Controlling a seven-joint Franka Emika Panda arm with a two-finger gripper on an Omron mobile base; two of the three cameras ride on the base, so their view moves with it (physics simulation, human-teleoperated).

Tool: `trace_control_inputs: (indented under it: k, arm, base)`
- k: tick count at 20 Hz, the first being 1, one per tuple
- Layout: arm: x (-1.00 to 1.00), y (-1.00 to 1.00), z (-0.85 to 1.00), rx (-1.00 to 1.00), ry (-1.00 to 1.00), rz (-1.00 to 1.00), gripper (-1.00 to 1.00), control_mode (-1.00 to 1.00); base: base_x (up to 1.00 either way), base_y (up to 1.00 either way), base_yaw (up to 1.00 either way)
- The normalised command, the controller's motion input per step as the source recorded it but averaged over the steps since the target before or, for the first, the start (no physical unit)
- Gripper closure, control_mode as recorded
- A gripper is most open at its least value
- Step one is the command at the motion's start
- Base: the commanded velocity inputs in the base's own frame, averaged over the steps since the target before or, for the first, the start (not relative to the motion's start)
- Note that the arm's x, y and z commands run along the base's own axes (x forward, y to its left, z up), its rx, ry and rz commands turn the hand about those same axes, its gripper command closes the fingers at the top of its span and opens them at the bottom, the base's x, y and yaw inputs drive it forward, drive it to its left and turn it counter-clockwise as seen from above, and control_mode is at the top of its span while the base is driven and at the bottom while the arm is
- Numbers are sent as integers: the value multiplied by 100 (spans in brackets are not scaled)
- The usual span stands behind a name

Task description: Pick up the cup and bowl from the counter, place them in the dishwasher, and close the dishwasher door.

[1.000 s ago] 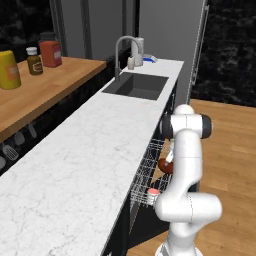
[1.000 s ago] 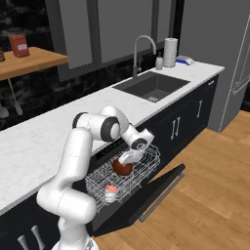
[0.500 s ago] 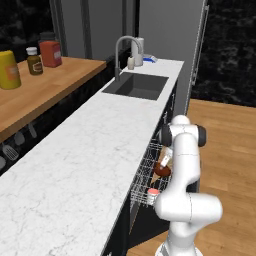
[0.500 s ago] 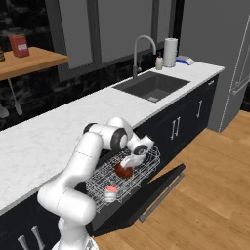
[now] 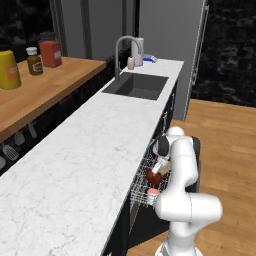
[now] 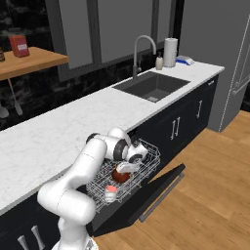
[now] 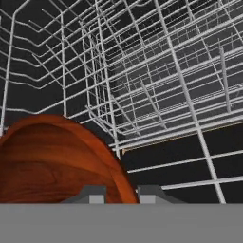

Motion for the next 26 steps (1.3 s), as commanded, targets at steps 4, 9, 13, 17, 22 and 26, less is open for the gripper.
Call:
trace_control_inputs:
  k: [4,9,13,17,22,26]
  arm:
    - [10,0,-69,-2,0,-10,100,-100]
    - [0,0,-26,0,0,-9,100,-100]
    - [0,0,-7,0,0,-6,-100,-100]
    - [0,0,0,0,0,-4,-100,-100]
    - [0,0,1,0,0,-2,-100,-100]
    - [0,-49,24,0,7,-13,-100,-100]
  base:
    - [0,0,0]
    - [0,0,0]
    - [0,0,0]
    - [0,0,0]
    - [0,0,0]
    - [0,0,0]
